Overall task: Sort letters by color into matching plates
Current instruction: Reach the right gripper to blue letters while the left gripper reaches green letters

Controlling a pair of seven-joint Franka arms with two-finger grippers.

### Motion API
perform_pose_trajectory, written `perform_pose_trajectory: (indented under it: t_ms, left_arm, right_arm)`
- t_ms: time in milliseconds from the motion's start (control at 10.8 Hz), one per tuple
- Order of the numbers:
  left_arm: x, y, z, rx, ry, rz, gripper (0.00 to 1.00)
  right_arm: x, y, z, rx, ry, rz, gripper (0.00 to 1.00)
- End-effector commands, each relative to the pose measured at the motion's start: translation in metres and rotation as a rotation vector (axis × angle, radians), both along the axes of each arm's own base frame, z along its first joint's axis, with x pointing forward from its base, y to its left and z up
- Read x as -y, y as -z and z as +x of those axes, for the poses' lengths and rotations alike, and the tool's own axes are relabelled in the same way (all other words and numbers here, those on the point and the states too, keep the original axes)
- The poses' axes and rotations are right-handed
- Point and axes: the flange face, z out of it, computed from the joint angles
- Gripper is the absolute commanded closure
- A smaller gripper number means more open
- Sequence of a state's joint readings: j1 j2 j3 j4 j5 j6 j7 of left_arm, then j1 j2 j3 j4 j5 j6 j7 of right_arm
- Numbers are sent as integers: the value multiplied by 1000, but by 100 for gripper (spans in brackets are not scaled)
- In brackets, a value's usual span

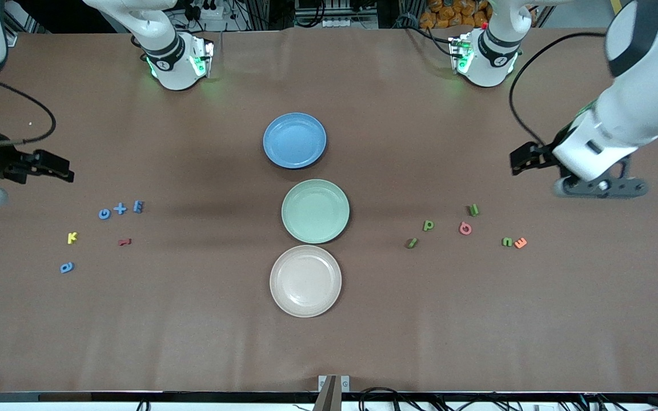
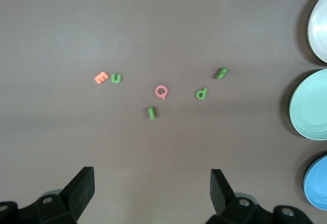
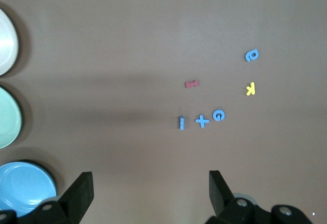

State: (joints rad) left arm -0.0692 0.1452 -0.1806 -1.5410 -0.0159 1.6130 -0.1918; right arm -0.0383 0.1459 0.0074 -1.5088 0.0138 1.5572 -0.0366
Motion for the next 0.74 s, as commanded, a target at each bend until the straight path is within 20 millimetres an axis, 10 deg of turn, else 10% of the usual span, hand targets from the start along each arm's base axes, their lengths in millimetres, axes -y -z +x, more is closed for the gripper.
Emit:
perform_pose_trajectory:
  t_ms: [0, 648]
  left_arm:
    - [56, 64, 9, -40, 32, -17, 0]
    - [106, 232, -14, -9, 72, 14, 0]
  right_arm:
    - [16, 22, -4, -47, 20, -4, 0]
    - [22, 137, -41, 2, 18, -7, 1]
